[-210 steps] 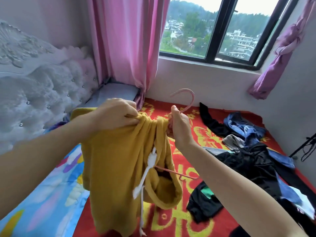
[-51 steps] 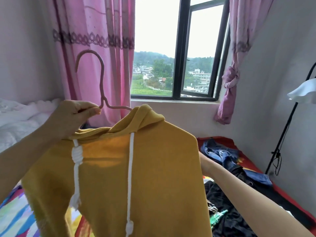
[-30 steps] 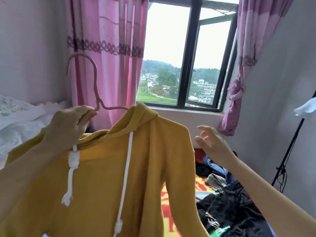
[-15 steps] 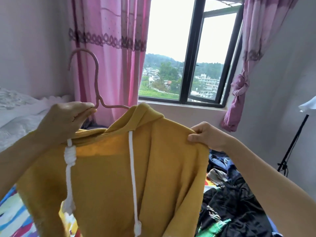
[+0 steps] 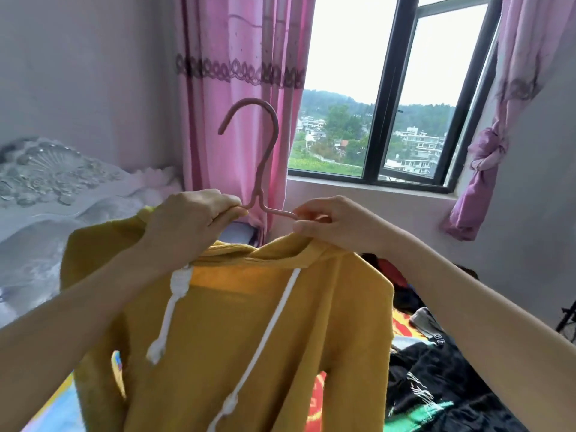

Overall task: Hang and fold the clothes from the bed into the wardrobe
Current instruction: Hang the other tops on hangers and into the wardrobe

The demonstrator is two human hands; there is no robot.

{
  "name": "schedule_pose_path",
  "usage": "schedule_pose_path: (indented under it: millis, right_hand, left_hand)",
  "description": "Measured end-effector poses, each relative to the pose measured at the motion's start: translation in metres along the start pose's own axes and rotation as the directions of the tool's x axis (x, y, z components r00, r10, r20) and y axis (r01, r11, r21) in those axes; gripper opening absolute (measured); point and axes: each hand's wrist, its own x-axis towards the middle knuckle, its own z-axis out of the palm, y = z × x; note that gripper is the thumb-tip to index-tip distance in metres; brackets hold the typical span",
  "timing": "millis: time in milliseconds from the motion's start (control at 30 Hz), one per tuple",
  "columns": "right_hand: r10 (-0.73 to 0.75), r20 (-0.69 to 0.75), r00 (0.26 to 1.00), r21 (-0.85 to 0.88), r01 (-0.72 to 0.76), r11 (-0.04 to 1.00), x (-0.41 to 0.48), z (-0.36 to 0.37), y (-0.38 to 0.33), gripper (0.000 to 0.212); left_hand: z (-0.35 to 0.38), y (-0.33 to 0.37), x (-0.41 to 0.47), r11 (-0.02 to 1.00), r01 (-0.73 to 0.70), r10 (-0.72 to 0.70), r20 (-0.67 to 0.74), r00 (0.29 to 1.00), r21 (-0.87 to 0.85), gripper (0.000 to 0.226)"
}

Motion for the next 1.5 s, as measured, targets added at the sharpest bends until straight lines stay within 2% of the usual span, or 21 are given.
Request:
schedule_pose_path:
  millis: [100,200,267,333,433,533,633,733,800,867,933,1033,1067,1133,1233,1267,1333,1433,1500]
  right_hand:
    - [0.031,0.131,0.991,0.139,-0.049,0.989,-0.004,0.000,-0.020,0.031]
    - [0.019,0.274,0.961,0.177,-0.070,0.982,-0.013,-0.001,-0.034,0.030]
    - [-0.027,0.255,0.966,0.198,-0.025,0.980,-0.023,0.010,-0.049,0.037]
    - [-0.125,0.199,0.972,0.214,0.082,0.973,-0.039,0.024,-0.067,0.035]
    - [-0.272,0.227,0.935,0.286,0.203,0.936,-0.066,0.043,-0.094,0.039]
    - [-0.325,0.232,0.917,0.407,0.212,0.889,-0.088,0.063,-0.125,0.042]
    - [-0.388,0.239,0.890,0.506,0.227,0.832,-0.108,0.080,-0.165,0.046]
    - [-0.468,0.269,0.842,0.586,0.242,0.773,-0.138,0.095,-0.213,0.045]
    - [-0.519,0.297,0.801,0.656,0.224,0.721,-0.155,0.107,-0.246,0.046]
    - [-0.538,0.330,0.776,0.700,0.181,0.691,-0.172,0.118,-0.274,0.047]
    - [-0.569,0.378,0.731,0.736,0.136,0.664,-0.193,0.131,-0.312,0.047]
    - [-0.595,0.455,0.663,0.773,0.038,0.633,-0.228,0.151,-0.371,0.047]
    - [-0.600,0.482,0.639,0.779,0.000,0.627,-0.238,0.155,-0.388,0.046]
    - [-0.617,0.535,0.577,0.776,-0.046,0.629,-0.266,0.170,-0.434,0.041]
    - [-0.618,0.591,0.518,0.768,-0.128,0.627,-0.308,0.190,-0.500,0.034]
    - [-0.609,0.614,0.502,0.760,-0.168,0.628,-0.324,0.197,-0.526,0.031]
    - [-0.594,0.644,0.482,0.744,-0.217,0.631,-0.351,0.206,-0.569,0.028]
    - [-0.577,0.659,0.483,0.739,-0.270,0.618,-0.388,0.221,-0.637,0.023]
    - [-0.568,0.649,0.506,0.747,-0.284,0.601,-0.398,0.227,-0.673,0.018]
  left_hand:
    - [-0.024,0.026,-0.010,0.999,-0.001,0.000,0.011,1.000,0.032,0.069]
    - [-0.050,0.055,-0.025,0.996,-0.007,0.004,0.031,1.000,0.093,0.066]
    - [-0.072,0.077,-0.039,0.989,0.082,-0.086,0.032,0.996,0.127,0.065]
    - [-0.098,0.104,-0.060,0.959,0.185,-0.192,0.011,0.981,0.215,0.064]
    - [-0.139,0.149,-0.089,0.907,0.237,-0.266,0.038,0.963,0.350,0.064]
    - [-0.185,0.185,-0.113,0.853,0.256,-0.310,0.048,0.949,0.455,0.061]
    - [-0.233,0.216,-0.128,0.760,0.264,-0.359,0.046,0.932,0.594,0.057]
    - [-0.286,0.257,-0.154,0.599,0.224,-0.416,0.060,0.907,0.769,0.036]
    - [-0.320,0.284,-0.175,0.471,0.215,-0.475,0.040,0.879,0.855,0.030]
    - [-0.347,0.306,-0.194,0.389,0.295,-0.564,-0.027,0.825,0.873,0.029]
    - [-0.382,0.333,-0.216,0.278,0.312,-0.630,-0.073,0.773,0.908,0.029]
    - [-0.446,0.378,-0.250,0.031,0.365,-0.707,-0.238,0.666,0.931,0.041]
    - [-0.466,0.394,-0.262,-0.065,0.388,-0.733,-0.308,0.607,0.919,0.049]
    - [-0.513,0.440,-0.287,-0.250,0.454,-0.774,-0.458,0.437,0.855,0.073]
    - [-0.583,0.501,-0.314,-0.472,0.499,-0.726,-0.641,0.248,0.727,0.105]
    - [-0.608,0.522,-0.325,-0.542,0.480,-0.703,-0.685,0.192,0.690,0.105]
    - [-0.653,0.554,-0.346,-0.651,0.437,-0.653,-0.751,0.096,0.621,0.088]
    - [-0.718,0.596,-0.379,-0.675,0.472,-0.569,-0.807,0.157,0.567,0.085]
    - [-0.746,0.609,-0.393,-0.673,0.495,-0.555,-0.818,0.153,0.549,0.090]
